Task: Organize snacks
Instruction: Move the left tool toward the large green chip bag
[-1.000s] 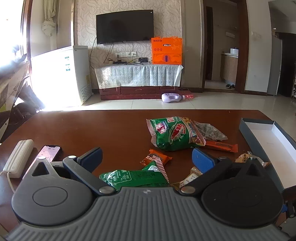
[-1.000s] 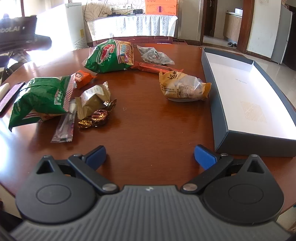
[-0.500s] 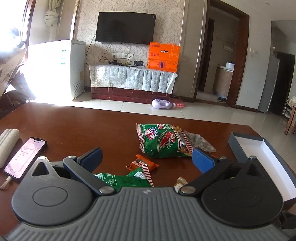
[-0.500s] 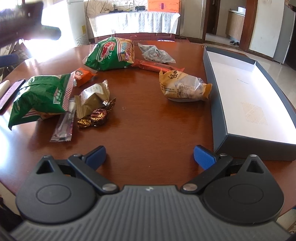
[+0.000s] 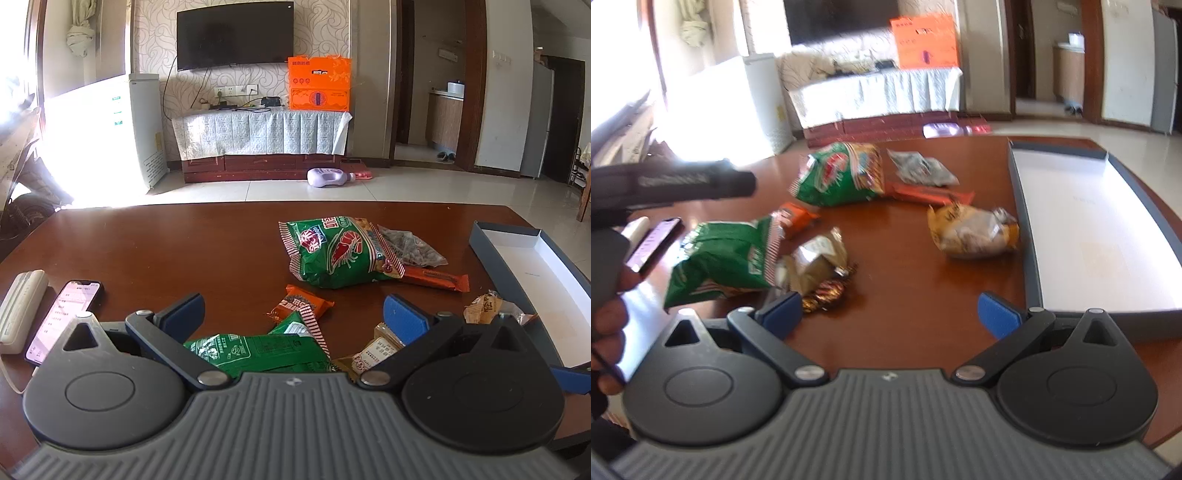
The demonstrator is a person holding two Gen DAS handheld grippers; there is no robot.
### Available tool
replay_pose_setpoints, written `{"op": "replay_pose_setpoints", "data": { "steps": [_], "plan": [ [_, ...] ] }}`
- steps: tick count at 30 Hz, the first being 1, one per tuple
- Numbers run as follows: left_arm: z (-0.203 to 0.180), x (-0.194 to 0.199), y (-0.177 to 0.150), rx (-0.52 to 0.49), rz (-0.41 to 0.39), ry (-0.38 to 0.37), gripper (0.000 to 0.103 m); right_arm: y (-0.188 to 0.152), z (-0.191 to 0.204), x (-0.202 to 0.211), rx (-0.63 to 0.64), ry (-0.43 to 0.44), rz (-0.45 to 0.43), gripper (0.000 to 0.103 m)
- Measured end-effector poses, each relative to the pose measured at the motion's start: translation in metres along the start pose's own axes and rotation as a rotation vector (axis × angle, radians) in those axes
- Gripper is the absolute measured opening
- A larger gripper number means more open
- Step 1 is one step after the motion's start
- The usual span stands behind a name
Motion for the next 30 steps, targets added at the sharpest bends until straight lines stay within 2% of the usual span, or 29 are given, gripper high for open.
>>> {"op": "replay_pose_setpoints", "data": {
  "steps": [4,20,26,30],
  "plan": [
    [-0.001,-0.002,-0.002,-0.010,0.006,0.014,0.103,0.002,0.003,0.006,0.018,0.016,-0.028,0.103],
    [0.009,-0.010,-0.007,0.018,0.038,0.059,0.103,0.001,0.003,0.006,-0.005,0.037,-0.028,0.103],
    [0.011,-0.014,-0.009,0.033,0.062,0.039,0.103,0.001,0.002,0.006,-0.006,0.032,-0.026,0.103],
    [0.008,-0.013,-0.009,0.017,0.052,0.020,0.103,0.001,0.003,0.007,-0.003,0.035,-0.032,0.103]
  ]
}}
Point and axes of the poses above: each gripper's, at about its wrist camera, not at the fingertips, and x roughly against the way its jaws point, z to its left, y to its top, the point moved 3 cm from there along -x, roughly the way its jaws point
